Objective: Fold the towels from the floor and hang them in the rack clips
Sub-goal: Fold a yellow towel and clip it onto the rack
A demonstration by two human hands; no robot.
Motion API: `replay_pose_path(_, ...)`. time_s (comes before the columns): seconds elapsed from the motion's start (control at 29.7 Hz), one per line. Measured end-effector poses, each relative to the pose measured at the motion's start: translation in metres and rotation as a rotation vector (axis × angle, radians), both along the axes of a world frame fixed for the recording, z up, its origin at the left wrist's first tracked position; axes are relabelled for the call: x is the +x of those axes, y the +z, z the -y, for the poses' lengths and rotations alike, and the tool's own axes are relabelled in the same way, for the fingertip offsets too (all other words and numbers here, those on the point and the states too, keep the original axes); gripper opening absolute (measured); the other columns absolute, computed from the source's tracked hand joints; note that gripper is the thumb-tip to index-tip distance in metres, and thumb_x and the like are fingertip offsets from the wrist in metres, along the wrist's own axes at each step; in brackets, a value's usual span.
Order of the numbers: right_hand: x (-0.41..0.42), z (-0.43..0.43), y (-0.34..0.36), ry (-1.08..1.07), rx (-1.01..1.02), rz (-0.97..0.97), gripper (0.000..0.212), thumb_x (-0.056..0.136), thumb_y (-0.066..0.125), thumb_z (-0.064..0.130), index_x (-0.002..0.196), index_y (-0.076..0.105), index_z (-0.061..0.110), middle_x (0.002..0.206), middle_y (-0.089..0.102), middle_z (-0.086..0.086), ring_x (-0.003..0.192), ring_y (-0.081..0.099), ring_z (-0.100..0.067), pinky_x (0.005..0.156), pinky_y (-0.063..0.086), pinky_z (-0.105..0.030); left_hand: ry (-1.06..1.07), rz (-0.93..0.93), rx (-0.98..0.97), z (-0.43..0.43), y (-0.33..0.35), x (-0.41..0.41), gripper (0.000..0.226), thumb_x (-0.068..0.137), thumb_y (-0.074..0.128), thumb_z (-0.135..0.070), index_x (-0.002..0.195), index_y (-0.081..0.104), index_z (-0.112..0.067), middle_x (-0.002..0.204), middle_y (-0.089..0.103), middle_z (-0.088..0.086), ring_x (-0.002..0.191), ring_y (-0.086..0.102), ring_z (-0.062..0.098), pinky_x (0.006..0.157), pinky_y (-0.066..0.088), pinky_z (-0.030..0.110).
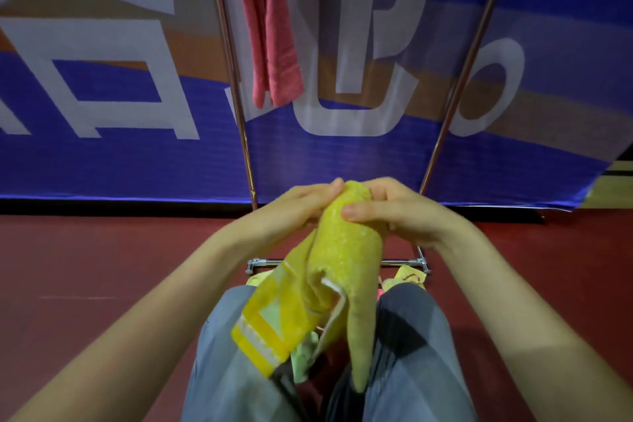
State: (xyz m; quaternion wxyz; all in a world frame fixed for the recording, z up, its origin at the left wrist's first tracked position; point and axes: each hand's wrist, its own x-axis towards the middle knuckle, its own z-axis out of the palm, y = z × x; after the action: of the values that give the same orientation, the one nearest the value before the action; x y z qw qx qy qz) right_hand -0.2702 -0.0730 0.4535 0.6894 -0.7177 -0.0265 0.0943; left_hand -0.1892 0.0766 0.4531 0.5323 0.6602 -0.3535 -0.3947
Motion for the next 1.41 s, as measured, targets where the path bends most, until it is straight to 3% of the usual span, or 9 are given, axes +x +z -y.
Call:
replay_pose_path(0.2,0.001,0.006,0.030,0.074,-0.008,0.060,0.032,0.050,0.080,0.042,0.074,0.073,0.022,0.071,0.072,0.006,0.069,0.066,-0.003,0.063,0.051,-0.014,-0.106,0.069,-0.065,0.003,0.026,0.017,0.034,0.069,0.064,-0.057,0.070,0.068,-0.024,0.064,0.063,-0.010,0.061,0.059,0.004,0.060,0.045,0.016)
replay_pose_path(0.37,0.015,0.027,0.055,-0.058,-0.019,0.078,0.076,0.041,0.078,0.063,0.093,0.069,0.008,0.073,0.067,0.004,0.065,0.061,-0.007,0.060,0.049,-0.018,-0.152,-0.040,-0.219,0.021,0.056,0.036,0.055,0.041,0.078,-0.062,0.077,0.072,-0.021,0.071,0.069,-0.005,0.066,0.063,0.008,0.063,0.051,0.020)
replay_pose_path(0.47,0.021,0.038,0.056,-0.142,-0.004,0.071,0.068,0.041,0.075,0.068,0.084,0.072,0.015,0.075,0.067,0.003,0.070,0.061,-0.009,0.065,0.050,-0.018,-0.115,-0.079,-0.311,0.035,0.072,0.043,0.031,0.050,0.081,-0.043,0.070,0.072,-0.020,0.066,0.070,-0.006,0.063,0.065,0.004,0.061,0.053,0.017)
replay_pose_path(0.57,0.027,0.042,0.056,-0.199,0.029,0.104,0.054,0.052,0.074,0.059,0.080,0.070,0.013,0.071,0.069,0.002,0.067,0.062,-0.009,0.064,0.050,-0.018,-0.015,-0.131,-0.308,0.048,0.083,0.049,0.010,0.070,0.065,-0.025,0.065,0.067,-0.017,0.059,0.068,-0.005,0.057,0.064,0.004,0.058,0.052,0.015)
replay_pose_path(0.67,0.040,0.049,0.076,-0.322,0.112,0.185,0.028,0.069,0.057,0.035,0.076,0.073,0.013,0.064,0.071,0.003,0.061,0.064,-0.004,0.061,0.051,-0.016,-0.030,-0.149,-0.201,0.060,0.091,0.065,0.024,0.078,0.049,-0.033,0.083,0.067,-0.018,0.066,0.072,-0.006,0.062,0.066,0.004,0.059,0.053,0.015)
replay_pose_path(0.84,0.069,0.060,0.107,-0.305,0.053,0.234,0.028,0.074,0.052,0.030,0.079,0.075,0.015,0.074,0.074,0.001,0.071,0.068,-0.007,0.070,0.053,-0.017,-0.081,-0.098,-0.170,0.082,0.105,0.095,0.035,0.079,0.044,-0.042,0.098,0.064,-0.019,0.086,0.072,-0.004,0.081,0.067,0.007,0.074,0.053,0.019)
replay_pose_path(1.14,0.138,0.102,0.143,-0.428,0.037,0.230,0.039,0.094,0.040,0.025,0.120,0.056,0.001,0.122,0.061,-0.018,0.115,0.057,-0.028,0.099,0.046,-0.032,0.099,-0.098,-0.233,0.144,0.147,0.159,0.067,0.090,0.025,-0.058,0.053,0.064,-0.019,0.061,0.059,-0.001,0.064,0.056,0.013,0.064,0.044,0.024)
replay_pose_path(1.28,0.171,0.121,0.161,-0.442,-0.049,0.217,0.031,0.094,0.041,0.023,0.109,0.062,0.006,0.105,0.067,-0.009,0.094,0.065,-0.017,0.084,0.051,-0.024,0.108,-0.050,-0.299,0.168,0.156,0.191,0.072,0.095,0.022,-0.046,0.045,0.064,-0.015,0.048,0.064,-0.006,0.051,0.061,0.004,0.059,0.046,0.019)
replay_pose_path(1.41,0.202,0.136,0.177,-0.559,-0.131,0.194,0.022,0.093,0.045,0.027,0.083,0.061,0.016,0.055,0.061,0.007,0.052,0.055,-0.005,0.053,0.041,-0.018,0.259,-0.021,-0.347,0.184,0.167,0.212,0.036,0.096,0.034,-0.030,0.082,0.062,-0.012,0.075,0.068,0.003,0.073,0.063,0.012,0.074,0.049,0.023)
